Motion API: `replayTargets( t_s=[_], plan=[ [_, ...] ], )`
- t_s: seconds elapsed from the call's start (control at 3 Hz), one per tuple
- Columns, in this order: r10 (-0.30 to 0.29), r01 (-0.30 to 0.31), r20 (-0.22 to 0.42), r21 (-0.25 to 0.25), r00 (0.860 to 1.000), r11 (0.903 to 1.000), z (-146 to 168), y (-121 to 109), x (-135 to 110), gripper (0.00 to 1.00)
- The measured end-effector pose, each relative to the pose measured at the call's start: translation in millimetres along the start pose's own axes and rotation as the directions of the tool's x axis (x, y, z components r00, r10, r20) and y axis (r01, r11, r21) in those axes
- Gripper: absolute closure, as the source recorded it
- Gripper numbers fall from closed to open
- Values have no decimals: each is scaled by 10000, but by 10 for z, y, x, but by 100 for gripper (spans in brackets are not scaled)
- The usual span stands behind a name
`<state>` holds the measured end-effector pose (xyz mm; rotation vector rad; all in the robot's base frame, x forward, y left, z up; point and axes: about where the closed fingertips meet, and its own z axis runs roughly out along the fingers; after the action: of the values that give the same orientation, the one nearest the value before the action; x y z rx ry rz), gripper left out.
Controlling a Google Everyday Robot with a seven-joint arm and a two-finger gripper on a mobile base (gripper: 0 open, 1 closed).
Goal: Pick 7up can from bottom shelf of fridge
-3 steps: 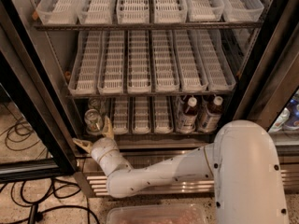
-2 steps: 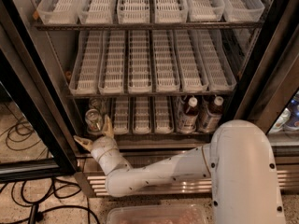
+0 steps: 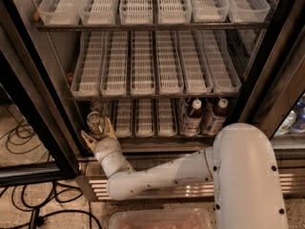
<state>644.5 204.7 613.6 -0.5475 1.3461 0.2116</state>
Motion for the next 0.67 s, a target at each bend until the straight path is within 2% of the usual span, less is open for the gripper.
replayTargets(
  t_s=[0.67],
  plan=[
    [-35,35,37,212,10000,9998,17,-50,-1,39]
  ],
)
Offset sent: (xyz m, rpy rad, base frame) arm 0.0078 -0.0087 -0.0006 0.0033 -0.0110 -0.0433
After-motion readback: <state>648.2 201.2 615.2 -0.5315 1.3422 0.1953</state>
